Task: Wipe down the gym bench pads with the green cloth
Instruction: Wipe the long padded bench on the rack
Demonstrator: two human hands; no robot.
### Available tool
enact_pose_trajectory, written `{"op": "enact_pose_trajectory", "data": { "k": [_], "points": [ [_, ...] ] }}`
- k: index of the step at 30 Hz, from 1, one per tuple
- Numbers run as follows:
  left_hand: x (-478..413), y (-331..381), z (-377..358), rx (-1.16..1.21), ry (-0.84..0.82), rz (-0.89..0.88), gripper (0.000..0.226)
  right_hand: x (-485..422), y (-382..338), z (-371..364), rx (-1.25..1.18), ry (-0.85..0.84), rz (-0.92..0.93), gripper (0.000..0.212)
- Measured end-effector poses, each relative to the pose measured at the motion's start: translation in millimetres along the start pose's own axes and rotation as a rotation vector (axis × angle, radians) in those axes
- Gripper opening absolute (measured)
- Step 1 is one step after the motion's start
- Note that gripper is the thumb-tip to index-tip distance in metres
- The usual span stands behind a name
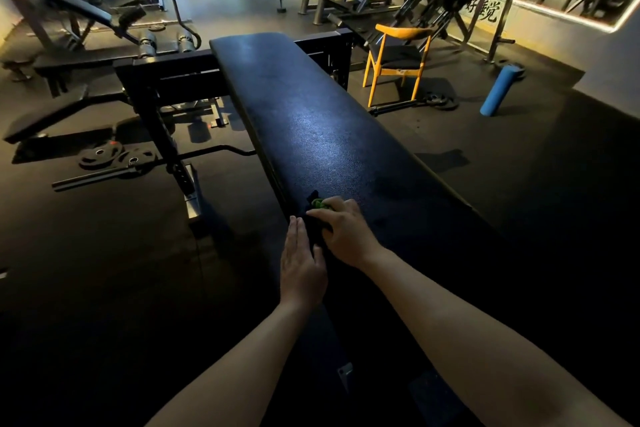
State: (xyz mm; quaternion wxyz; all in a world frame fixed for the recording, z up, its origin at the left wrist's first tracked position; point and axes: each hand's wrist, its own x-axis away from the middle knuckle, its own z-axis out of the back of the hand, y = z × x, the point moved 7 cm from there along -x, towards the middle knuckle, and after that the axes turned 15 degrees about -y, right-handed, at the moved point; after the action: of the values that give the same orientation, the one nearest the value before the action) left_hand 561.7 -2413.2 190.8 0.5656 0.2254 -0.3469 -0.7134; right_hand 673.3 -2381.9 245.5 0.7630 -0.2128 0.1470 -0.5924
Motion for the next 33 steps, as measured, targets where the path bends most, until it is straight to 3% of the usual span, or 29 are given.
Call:
{"op": "enact_pose_trajectory", "data": {
  "k": [4, 6, 8, 12, 24, 26, 30, 33],
  "points": [
    [-2, 16, 8, -0.176, 0.020, 0.078, 0.068, 0, 15, 7, 0.035, -0.029, -0.025, 0.038],
    [-8, 35, 8, -0.263, 0.009, 0.092, 0.072, 2, 33, 16, 0.028, -0.010, -0.076, 0.036],
    [-14, 53, -1, -0.272, -0.056, 0.109, 0.076, 4, 51, 23, 0.023, 0.012, -0.127, 0.036],
    [-16, 64, -22, -0.467, -0.143, 0.109, 0.060, 11, 82, 42, 0.021, 0.034, -0.194, 0.035],
    [-12, 73, -21, -0.519, -0.104, 0.169, 0.057, 43, 179, 100, -0.004, 0.157, -0.495, 0.049],
    [-12, 74, -21, -0.537, -0.107, 0.187, 0.057, 40, 160, 97, -0.034, 0.153, -0.422, 0.050],
    [-14, 82, -25, -0.511, -0.092, 0.276, 0.057, 35, 104, 65, -0.058, -0.004, 0.014, 0.044],
    [-18, 103, -46, -0.489, -0.087, 0.267, 0.058, 38, 111, 61, -0.012, -0.076, -0.036, 0.045]
  ]
}}
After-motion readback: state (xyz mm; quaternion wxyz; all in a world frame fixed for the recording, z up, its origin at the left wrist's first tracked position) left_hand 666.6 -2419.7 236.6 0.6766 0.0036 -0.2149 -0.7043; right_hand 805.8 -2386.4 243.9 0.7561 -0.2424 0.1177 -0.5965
